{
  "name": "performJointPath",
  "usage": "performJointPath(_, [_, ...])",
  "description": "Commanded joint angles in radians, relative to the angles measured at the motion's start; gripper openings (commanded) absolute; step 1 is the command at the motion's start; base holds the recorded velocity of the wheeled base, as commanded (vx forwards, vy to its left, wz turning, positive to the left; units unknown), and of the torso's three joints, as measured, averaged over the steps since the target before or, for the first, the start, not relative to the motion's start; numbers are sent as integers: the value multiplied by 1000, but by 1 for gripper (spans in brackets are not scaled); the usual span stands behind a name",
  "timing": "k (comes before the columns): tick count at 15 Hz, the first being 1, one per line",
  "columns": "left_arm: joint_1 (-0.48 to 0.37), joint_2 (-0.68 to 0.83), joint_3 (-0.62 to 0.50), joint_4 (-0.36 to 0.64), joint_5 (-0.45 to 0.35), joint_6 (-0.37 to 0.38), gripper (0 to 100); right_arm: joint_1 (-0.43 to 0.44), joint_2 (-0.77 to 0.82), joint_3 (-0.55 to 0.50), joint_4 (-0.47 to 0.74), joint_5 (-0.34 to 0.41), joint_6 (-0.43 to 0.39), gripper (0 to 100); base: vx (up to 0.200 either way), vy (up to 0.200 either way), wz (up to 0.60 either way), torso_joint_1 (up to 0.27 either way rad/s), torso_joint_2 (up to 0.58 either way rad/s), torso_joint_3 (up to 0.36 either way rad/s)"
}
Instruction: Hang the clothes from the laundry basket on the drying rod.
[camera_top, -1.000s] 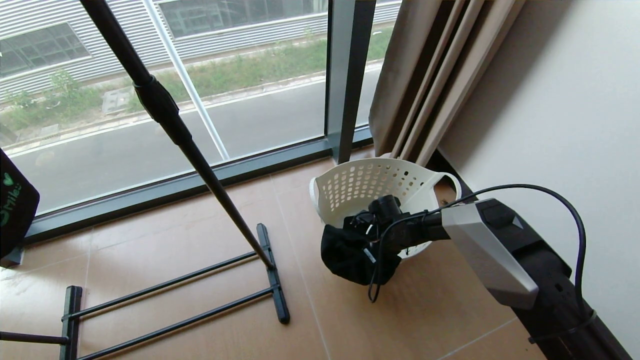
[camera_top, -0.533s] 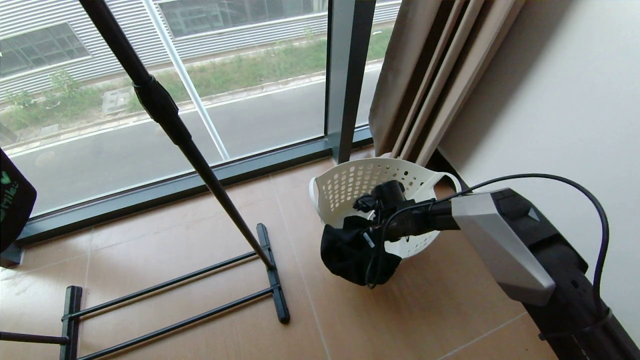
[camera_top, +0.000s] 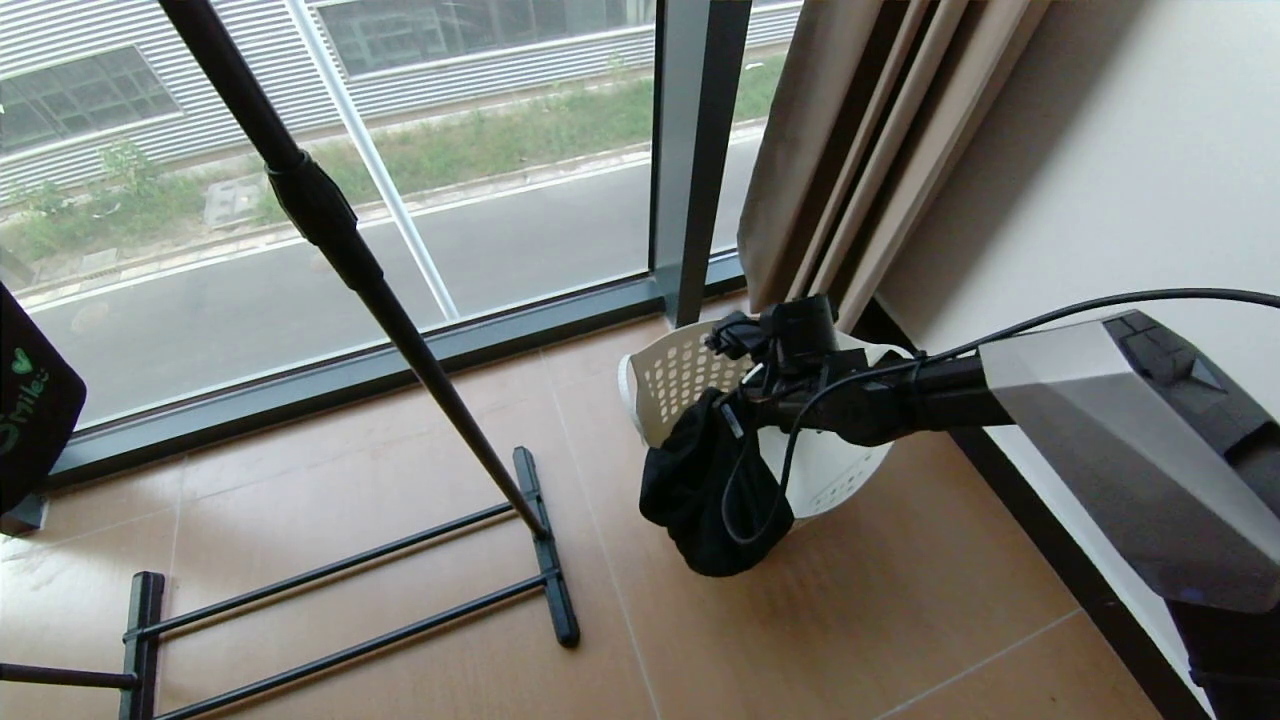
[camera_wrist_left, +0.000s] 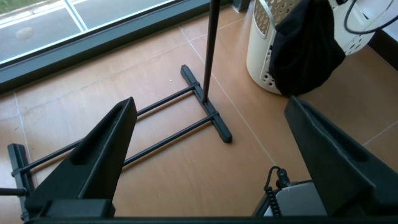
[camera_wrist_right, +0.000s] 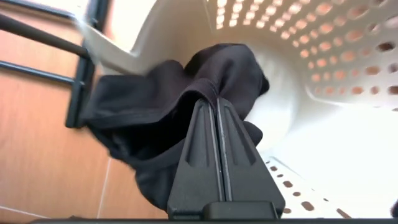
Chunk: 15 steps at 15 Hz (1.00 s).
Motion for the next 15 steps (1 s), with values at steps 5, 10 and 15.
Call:
performJointPath(5, [0, 1, 0, 0, 0, -1, 100, 76, -312, 366, -177, -6, -3, 0, 0, 0, 0, 0, 0, 0])
performJointPath(10, [0, 1, 0, 0, -1, -3, 100, 168, -654, 736, -337, -10, -3, 0, 0, 0, 0, 0, 0, 0])
performJointPath(15, [0, 1, 0, 0, 0, -4, 100, 340, -953, 1011, -418, -101, -3, 0, 0, 0, 0, 0, 0, 0])
